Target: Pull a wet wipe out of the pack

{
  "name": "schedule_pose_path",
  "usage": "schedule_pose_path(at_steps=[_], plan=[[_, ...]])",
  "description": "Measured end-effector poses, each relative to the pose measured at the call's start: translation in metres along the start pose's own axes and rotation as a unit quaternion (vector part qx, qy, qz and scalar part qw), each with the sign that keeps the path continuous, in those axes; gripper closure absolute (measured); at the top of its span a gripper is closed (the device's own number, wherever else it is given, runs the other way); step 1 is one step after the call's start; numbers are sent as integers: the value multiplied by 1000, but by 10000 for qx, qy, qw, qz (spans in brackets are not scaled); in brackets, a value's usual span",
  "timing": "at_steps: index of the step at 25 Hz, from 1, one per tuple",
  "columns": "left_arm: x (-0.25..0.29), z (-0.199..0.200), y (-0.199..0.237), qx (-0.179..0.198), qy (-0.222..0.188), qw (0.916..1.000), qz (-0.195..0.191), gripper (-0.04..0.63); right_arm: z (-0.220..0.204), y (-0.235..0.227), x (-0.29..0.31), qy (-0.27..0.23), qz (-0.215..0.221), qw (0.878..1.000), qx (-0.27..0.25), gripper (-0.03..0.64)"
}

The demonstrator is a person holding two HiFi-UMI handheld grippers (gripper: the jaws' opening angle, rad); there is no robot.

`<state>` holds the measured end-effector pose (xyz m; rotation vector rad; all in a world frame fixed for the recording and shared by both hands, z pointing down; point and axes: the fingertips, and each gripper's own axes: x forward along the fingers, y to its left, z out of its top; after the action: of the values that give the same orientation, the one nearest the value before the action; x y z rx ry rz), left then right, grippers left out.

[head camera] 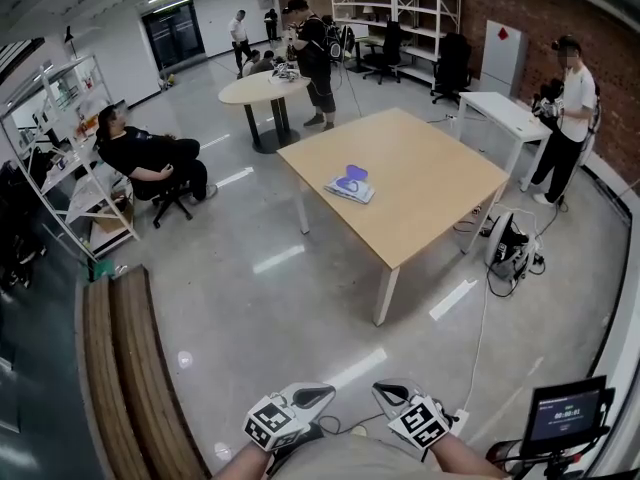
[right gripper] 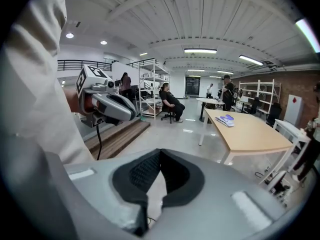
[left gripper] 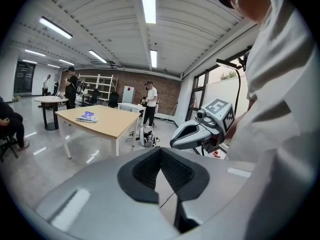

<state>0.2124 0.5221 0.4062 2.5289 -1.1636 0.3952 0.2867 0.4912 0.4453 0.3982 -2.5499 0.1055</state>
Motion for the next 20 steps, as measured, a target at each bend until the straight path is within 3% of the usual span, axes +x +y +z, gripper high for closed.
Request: schedule_pose_path(at_steps=[14,20], plan=[[-7,-4,89,-173,-124,9998,10,591,31,-21,65,155,-138,9997,-110,621],[-35,-5,158,-161,-159,9997,-92,591,76,-24,130,191,-162,9995,-212,621]])
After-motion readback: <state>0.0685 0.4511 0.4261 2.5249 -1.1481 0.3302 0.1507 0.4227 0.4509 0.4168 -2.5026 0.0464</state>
